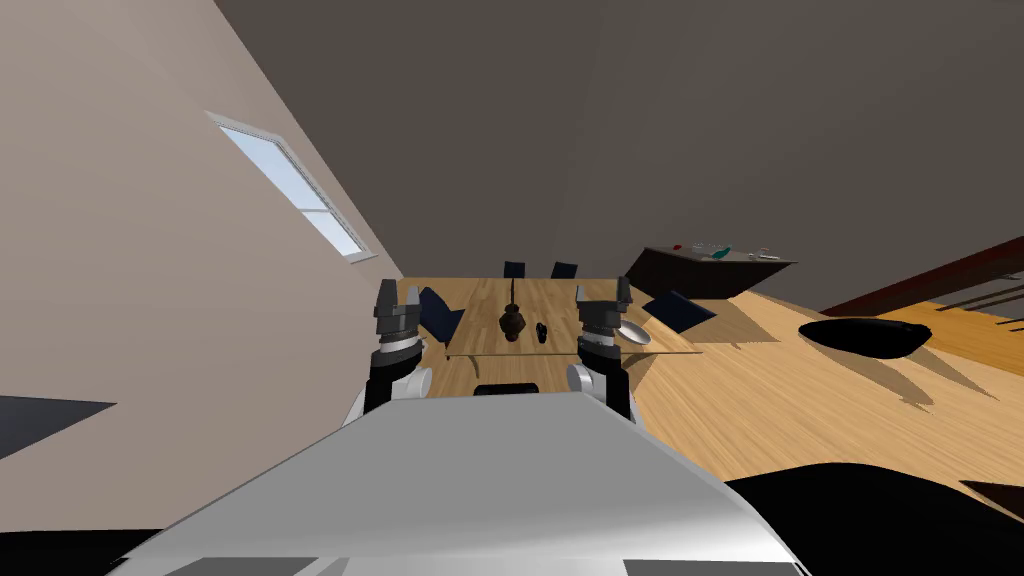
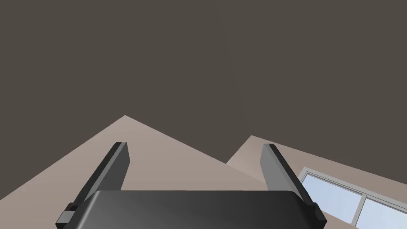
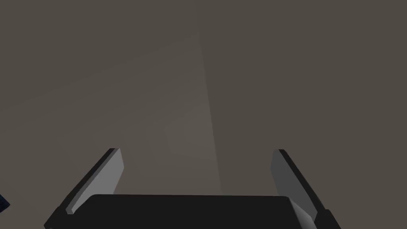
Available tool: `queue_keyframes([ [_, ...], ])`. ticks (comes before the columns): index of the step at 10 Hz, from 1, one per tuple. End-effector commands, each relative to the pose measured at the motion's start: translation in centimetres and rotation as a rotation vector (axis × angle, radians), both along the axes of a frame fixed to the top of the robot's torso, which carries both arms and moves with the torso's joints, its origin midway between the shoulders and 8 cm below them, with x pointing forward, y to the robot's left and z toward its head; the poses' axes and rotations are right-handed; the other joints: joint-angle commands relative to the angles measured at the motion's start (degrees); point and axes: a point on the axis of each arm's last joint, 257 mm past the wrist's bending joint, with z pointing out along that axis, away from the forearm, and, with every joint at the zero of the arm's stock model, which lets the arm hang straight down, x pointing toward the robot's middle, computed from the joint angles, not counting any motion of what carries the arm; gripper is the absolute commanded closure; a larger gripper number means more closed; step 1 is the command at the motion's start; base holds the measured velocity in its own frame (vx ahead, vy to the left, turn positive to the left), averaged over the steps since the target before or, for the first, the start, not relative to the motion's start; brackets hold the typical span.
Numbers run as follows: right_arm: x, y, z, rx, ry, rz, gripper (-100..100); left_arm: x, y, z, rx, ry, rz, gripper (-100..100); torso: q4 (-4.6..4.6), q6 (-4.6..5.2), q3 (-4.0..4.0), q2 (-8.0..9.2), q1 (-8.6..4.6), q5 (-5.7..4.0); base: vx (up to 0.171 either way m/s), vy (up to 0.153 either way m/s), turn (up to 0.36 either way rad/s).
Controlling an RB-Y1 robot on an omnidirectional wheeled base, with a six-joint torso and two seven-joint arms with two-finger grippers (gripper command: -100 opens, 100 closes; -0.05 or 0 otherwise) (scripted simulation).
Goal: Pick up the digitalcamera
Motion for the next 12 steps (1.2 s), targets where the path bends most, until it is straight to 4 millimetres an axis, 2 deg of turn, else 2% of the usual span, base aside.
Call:
queue_keyframes([
  [1,0.6,0.8,-0.8,-0.035,0.022,0.023,-100,0.0,0.0,0.0,0.000,0.000,0.000,0,0.00,0.00,0.00,0.00,0.00,0.00,-0.018,0.012,0.065],
  [4,1.9,2.2,-3.3,-0.097,0.083,0.068,-100,0.0,0.0,0.0,0.000,0.000,0.000,0,0.03,-0.01,0.08,0.14,0.06,0.01,-0.042,0.021,0.072],
  [8,3.8,4.8,-9.1,-0.191,0.212,0.147,-100,0.0,0.0,0.0,0.000,0.000,0.000,0,0.07,-0.01,0.20,0.35,0.04,0.01,-0.085,0.016,0.093],
  [9,4.0,4.7,-9.8,-0.198,0.226,0.150,-100,0.0,0.0,0.0,0.000,0.000,0.000,0,0.08,-0.01,0.20,0.34,0.05,0.01,-0.062,0.018,0.032],
  [11,4.6,6.0,-14.0,-0.251,0.317,0.195,-100,0.0,0.0,0.0,0.000,0.000,0.000,0,0.06,-0.01,0.14,0.25,0.03,0.00,-0.077,0.018,0.088],
  [12,4.6,5.9,-14.4,-0.257,0.327,0.197,-100,0.0,0.0,0.0,0.000,0.000,0.000,0,0.07,0.01,0.19,0.34,0.03,0.01,-0.071,0.015,0.041],
])
